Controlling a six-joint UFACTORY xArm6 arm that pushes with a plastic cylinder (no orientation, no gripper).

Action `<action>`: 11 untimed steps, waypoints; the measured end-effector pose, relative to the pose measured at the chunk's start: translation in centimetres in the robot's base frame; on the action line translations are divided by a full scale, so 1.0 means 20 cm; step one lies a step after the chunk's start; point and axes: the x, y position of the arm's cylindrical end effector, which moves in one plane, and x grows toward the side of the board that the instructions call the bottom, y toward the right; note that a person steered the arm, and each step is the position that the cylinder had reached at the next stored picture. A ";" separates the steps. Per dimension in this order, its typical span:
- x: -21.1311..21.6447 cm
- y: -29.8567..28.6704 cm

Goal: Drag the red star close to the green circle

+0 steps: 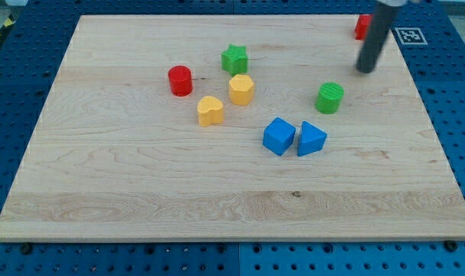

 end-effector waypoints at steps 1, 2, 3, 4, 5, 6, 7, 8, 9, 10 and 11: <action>-0.06 0.27; -0.33 0.33; -0.63 0.26; -0.72 0.10; -0.67 0.06; -0.56 0.06; -0.44 0.06; -0.36 0.04; -0.29 -0.03; -0.23 -0.12; -0.15 -0.22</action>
